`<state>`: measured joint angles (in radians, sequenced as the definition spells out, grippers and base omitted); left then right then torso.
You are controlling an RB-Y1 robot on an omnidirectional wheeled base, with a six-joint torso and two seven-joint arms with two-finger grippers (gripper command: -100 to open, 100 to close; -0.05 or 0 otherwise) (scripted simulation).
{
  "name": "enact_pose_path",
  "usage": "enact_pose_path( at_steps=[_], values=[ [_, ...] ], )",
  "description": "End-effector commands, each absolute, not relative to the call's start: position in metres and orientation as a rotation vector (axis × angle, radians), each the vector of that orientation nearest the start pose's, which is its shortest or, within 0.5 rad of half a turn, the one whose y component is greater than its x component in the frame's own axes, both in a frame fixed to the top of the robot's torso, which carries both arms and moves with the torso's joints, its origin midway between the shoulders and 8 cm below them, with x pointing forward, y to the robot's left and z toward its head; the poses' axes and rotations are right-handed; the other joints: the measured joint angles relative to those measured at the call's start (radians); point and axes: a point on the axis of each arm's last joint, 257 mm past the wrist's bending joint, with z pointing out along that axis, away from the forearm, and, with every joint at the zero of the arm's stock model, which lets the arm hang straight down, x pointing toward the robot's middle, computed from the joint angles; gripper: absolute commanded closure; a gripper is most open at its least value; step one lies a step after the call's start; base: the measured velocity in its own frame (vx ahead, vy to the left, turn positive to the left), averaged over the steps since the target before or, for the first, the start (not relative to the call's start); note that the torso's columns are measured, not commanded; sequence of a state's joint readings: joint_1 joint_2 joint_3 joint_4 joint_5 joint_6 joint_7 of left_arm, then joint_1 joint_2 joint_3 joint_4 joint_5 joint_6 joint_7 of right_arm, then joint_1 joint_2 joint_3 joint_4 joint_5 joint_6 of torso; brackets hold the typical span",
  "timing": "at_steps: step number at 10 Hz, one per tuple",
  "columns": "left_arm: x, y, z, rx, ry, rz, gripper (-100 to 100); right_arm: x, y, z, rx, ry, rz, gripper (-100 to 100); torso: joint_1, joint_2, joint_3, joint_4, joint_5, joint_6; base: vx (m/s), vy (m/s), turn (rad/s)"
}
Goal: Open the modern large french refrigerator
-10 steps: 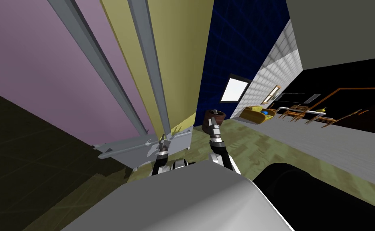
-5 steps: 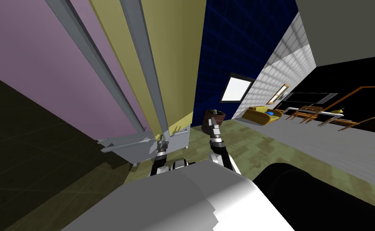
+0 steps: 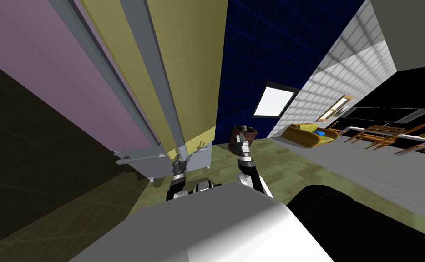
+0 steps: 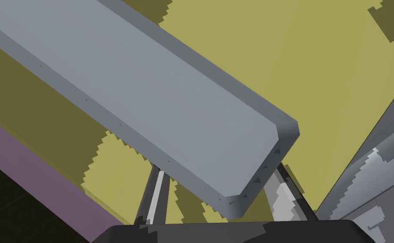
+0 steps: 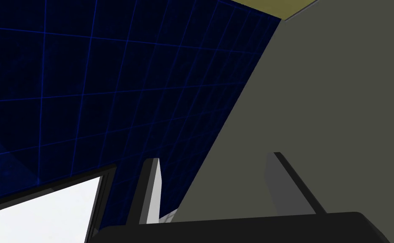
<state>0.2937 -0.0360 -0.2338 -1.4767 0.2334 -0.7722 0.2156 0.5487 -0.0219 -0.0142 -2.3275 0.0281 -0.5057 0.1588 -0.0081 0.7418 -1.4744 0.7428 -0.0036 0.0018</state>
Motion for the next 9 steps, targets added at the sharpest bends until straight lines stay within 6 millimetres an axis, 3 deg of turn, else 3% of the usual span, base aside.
enact_pose_path(
  at_steps=[1, 5, 6, 7, 9],
  values=[
    [0.417, 0.198, -0.208, -1.229, 0.591, -1.722, 100, 0.330, -0.281, 0.031, 0.552, 0.676, 1.109, 0, 0.000, -0.001, 0.000, 0.000, 0.000, 0.002, -0.046, -0.250, 0.096],
    [0.403, 0.233, -0.202, -1.224, 0.520, -1.650, 100, 0.330, -0.281, 0.031, 0.552, 0.676, 1.109, 0, 0.000, -0.001, -0.001, 0.002, -0.001, 0.001, -0.057, -0.254, 0.148],
    [0.405, 0.229, -0.213, -1.248, 0.545, -1.648, 100, 0.330, -0.281, 0.031, 0.552, 0.676, 1.109, 0, 0.000, 0.003, 0.001, 0.003, -0.001, -0.001, -0.042, -0.132, 0.069],
    [0.399, 0.240, -0.216, -1.256, 0.528, -1.622, 100, 0.330, -0.281, 0.031, 0.552, 0.676, 1.109, 0, 0.010, 0.001, 0.001, 0.002, 0.001, 0.001, 0.001, -0.130, 0.073],
    [0.394, 0.249, -0.214, -1.255, 0.508, -1.604, 100, 0.330, -0.281, 0.031, 0.552, 0.676, 1.109, 0, 0.004, -0.003, -0.002, -0.001, 0.001, -0.004, 0.042, -0.236, 0.151]
  ],
)
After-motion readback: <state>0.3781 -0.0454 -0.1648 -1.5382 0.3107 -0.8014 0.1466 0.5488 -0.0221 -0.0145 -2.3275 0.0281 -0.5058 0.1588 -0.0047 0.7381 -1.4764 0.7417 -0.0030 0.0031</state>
